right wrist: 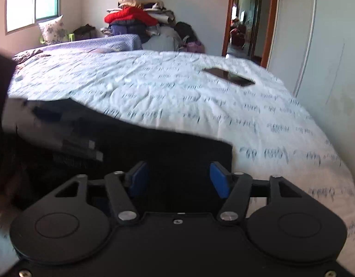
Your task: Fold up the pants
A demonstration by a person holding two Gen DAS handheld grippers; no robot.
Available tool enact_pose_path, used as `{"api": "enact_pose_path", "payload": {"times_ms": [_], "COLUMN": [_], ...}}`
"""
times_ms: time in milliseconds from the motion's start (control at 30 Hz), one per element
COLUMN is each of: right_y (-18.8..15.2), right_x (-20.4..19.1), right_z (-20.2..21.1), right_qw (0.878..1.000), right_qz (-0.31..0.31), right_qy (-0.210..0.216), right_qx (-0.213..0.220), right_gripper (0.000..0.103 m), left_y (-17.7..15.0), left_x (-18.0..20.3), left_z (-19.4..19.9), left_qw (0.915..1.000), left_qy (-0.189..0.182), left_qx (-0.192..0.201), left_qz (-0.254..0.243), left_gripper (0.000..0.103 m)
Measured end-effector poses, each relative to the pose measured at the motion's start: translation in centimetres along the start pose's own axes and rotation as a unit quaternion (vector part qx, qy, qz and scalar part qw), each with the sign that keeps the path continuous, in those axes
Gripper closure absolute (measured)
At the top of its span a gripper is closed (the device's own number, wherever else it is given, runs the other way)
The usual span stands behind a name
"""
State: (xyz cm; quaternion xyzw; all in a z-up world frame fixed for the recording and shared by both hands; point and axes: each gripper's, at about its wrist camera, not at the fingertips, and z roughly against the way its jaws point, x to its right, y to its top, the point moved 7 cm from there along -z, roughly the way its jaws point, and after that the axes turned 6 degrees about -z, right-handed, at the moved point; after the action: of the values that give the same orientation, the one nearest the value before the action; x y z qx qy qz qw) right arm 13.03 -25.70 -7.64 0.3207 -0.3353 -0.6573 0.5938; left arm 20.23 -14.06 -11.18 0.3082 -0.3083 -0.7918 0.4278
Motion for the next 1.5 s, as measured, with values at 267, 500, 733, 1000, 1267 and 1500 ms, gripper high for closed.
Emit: {"api": "enact_pose_path", "payload": {"times_ms": [267,500,733,1000,1267,1500], "right_y": [-1.3,-2.4,-4.0,-2.4,-2.5,1.3], "right_x": [0.5,1.8,1.8,1.2,0.4,-10.1], "right_z": [-2.6,1.0,0.8,1.5,1.5,4.8], "right_qw": [0.998,0.999,0.997,0.999,0.997,0.993], "right_qz": [0.033,-0.025,-0.024,-0.02,0.008,0.097], "right_qy": [-0.025,-0.002,0.006,-0.014,-0.036,0.063], "right_qx": [-0.04,-0.042,-0.075,-0.043,-0.071,0.016], "right_gripper": [0.03,0.019,0.013,0.013,0.013,0.013], "left_y": [-1.1,-1.3,-1.3,-1.4,-3.0,-6.3], "left_x": [-0.4,-1.0,-0.9,-1.1,-3.1,-16.3], "left_z": [0.3,0.0,0.2,0.3,3.6,10.9], "left_qw": [0.9993,0.998,0.9982,0.9983,0.9989,0.9816], "left_qy": [-0.008,-0.028,-0.025,-0.023,-0.018,0.154], "left_qx": [0.025,0.02,0.02,0.014,-0.008,0.01], "left_qz": [0.027,0.052,0.05,0.051,0.042,0.112], "left_gripper": [0.0,0.0,0.0,0.0,0.001,0.001]}}
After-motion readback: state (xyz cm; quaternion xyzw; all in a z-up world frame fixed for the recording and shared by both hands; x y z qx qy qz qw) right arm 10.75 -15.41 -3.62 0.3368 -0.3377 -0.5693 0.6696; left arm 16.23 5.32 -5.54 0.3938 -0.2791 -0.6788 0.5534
